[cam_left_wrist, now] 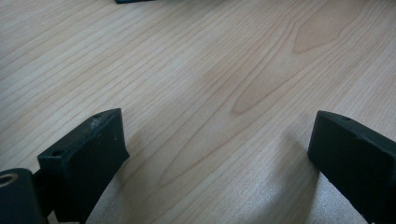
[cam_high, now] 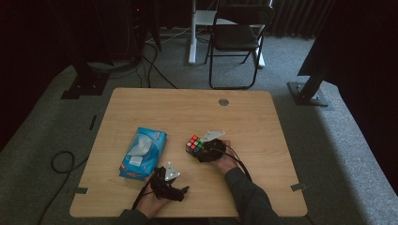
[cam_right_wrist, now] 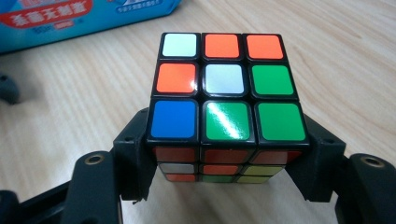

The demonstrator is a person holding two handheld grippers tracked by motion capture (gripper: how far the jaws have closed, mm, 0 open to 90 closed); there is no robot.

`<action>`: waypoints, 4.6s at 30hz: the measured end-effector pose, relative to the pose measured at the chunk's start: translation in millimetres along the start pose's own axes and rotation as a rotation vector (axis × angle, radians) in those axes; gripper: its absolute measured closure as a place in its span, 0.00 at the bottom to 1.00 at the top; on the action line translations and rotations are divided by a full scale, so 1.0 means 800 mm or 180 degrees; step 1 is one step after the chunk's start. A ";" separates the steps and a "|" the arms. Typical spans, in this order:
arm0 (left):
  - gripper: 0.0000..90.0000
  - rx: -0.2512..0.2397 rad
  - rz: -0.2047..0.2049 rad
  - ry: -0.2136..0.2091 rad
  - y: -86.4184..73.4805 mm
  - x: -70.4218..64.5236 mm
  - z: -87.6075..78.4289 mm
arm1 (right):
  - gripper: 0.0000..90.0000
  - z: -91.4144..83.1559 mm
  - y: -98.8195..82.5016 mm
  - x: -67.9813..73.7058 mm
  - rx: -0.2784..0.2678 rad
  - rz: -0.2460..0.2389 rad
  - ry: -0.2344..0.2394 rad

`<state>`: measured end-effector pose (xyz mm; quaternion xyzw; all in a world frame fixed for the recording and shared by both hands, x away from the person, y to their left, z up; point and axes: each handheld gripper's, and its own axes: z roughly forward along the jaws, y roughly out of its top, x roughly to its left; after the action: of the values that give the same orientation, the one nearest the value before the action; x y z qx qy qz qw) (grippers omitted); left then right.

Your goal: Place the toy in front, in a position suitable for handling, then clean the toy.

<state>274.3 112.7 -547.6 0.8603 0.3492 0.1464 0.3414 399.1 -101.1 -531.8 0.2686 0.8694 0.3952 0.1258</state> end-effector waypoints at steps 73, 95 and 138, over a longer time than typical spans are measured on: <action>0.52 -0.0240 0.0117 0.0475 0.095 0.104 -0.142 | 0.23 -0.010 -0.036 0.003 0.0102 0.0109 -0.0084; 0.51 0.0126 0.0046 0.0814 0.059 0.126 -0.132 | 0.23 -0.012 -0.038 0.000 0.0063 0.0203 -0.0022; 0.97 0.0045 -0.0171 0.0771 0.072 0.145 -0.143 | 0.23 -0.013 -0.039 0.000 0.0059 0.0217 -0.0008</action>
<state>329.9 219.1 -423.7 0.8290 0.4118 0.2376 0.2945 383.4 -124.3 -548.3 0.2998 0.8632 0.3908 0.1108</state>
